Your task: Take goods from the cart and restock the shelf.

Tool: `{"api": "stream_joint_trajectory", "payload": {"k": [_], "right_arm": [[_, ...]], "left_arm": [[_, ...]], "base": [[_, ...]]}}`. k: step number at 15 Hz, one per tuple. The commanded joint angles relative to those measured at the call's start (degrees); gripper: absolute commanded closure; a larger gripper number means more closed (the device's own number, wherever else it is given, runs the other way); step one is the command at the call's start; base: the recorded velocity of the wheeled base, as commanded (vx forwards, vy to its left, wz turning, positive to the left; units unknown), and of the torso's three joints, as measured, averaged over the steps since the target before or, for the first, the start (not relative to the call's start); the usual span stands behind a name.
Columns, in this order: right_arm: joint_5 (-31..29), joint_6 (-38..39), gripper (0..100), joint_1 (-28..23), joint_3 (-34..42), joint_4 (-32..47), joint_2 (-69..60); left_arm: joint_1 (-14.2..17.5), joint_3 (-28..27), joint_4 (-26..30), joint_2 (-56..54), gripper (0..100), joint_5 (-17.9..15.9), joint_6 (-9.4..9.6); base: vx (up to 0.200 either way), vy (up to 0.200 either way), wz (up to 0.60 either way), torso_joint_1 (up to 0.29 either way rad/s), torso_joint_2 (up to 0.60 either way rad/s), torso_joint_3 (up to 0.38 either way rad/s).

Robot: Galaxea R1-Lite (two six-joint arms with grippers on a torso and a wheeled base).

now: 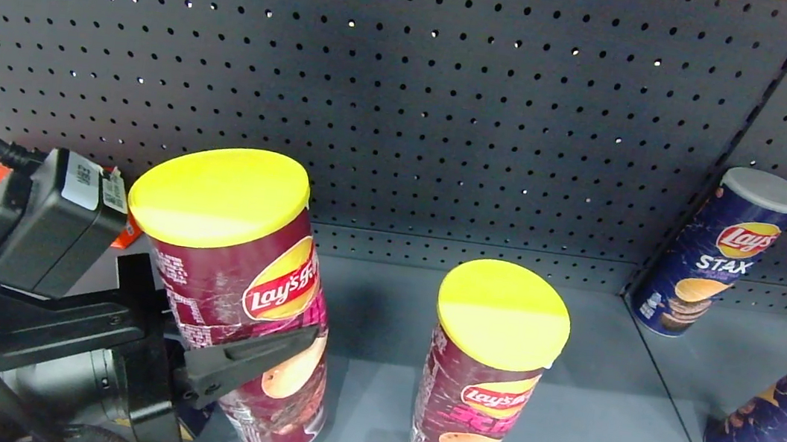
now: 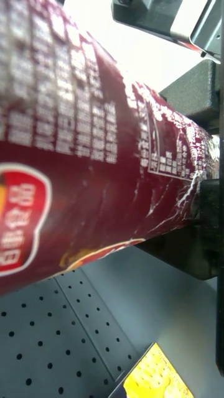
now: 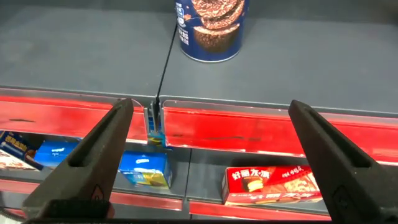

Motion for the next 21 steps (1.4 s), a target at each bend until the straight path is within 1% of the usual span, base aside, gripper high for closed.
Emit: {"api": "stream_joint_trajectory", "payload": {"k": [1, 8, 9, 11, 14, 15, 21], "right_arm": [[0.0, 0.0, 0, 0.0, 0.0, 0.0, 0.1], [0.0, 0.0, 0, -0.6, 0.0, 0.0, -0.1], [0.0, 0.2, 0, -5.3, 0.0, 0.0, -3.7], [0.0, 0.2, 0, -3.8, 0.0, 0.0, -5.3], [0.0, 0.2, 0, -3.9, 0.0, 0.0, -5.3], [0.0, 0.2, 0, -3.9, 0.0, 0.0, -5.2], [0.0, 0.2, 0, -3.9, 0.0, 0.0, -5.2]], "left_arm": [[0.0, 0.0, 0.0, 0.0, 100, -0.9, 0.01], [0.0, -0.3, -0.1, 1.4, 100, -1.8, -0.07], [0.0, -0.3, -1.0, 1.8, 100, -2.7, -0.07], [0.1, 0.1, -2.4, 2.0, 100, -2.8, -0.07], [0.9, 0.0, -2.4, 2.0, 100, -3.0, -0.16], [1.6, -0.2, -2.4, 2.2, 100, -3.7, -0.16], [1.6, -0.9, -2.3, 2.3, 100, -4.6, -0.07]], "base": [[0.0, 0.0, 0.0, 0.0, 0.0, 0.0], [0.0, 0.0, 0.0, 0.0, 0.0, 0.0], [0.0, 0.0, 0.0, 0.0, 0.0, 0.0], [0.0, 0.0, 0.0, 0.0, 0.0, 0.0], [0.0, 0.0, 0.0, 0.0, 0.0, 0.0], [0.0, 0.0, 0.0, 0.0, 0.0, 0.0], [0.0, 0.0, 0.0, 0.0, 0.0, 0.0]]}}
